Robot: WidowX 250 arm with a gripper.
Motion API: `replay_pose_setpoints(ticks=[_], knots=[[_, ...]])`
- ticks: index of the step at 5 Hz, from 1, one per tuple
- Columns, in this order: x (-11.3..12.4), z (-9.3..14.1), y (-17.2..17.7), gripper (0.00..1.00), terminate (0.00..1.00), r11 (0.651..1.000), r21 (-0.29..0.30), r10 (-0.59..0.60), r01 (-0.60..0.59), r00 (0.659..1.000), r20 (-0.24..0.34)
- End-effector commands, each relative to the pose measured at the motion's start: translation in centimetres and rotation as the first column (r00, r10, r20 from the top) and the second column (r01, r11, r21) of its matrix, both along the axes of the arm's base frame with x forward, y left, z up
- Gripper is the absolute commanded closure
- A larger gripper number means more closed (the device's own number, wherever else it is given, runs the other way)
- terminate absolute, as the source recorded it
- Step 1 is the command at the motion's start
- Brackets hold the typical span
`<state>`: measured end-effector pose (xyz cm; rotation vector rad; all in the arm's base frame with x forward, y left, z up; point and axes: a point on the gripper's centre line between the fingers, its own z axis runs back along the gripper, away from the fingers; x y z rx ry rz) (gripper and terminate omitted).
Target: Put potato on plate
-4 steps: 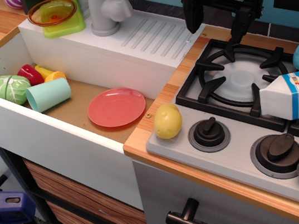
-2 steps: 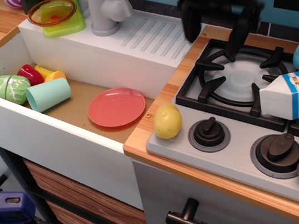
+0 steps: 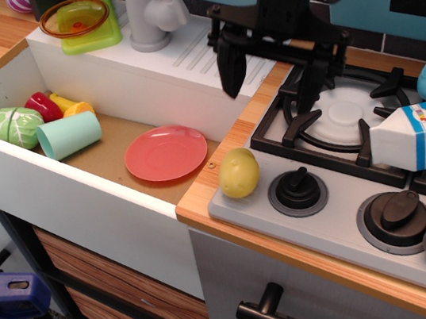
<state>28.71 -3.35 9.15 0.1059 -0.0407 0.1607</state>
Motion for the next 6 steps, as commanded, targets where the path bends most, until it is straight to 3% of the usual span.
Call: replay_pose_setpoints(ticks=[1, 2, 6], knots=[[-1.3, 0.6, 0.7, 0.00, 0.00, 0.998, -0.046, 0.034, -0.030, 0.997, 0.075], [-1.3, -1.0, 1.2, 0.00, 0.00, 0.998, -0.055, 0.039, -0.033, 0.994, 0.104], [-0.9, -4.2, 2.1, 0.00, 0.00, 0.992, -0.118, 0.062, -0.049, 0.992, 0.106]])
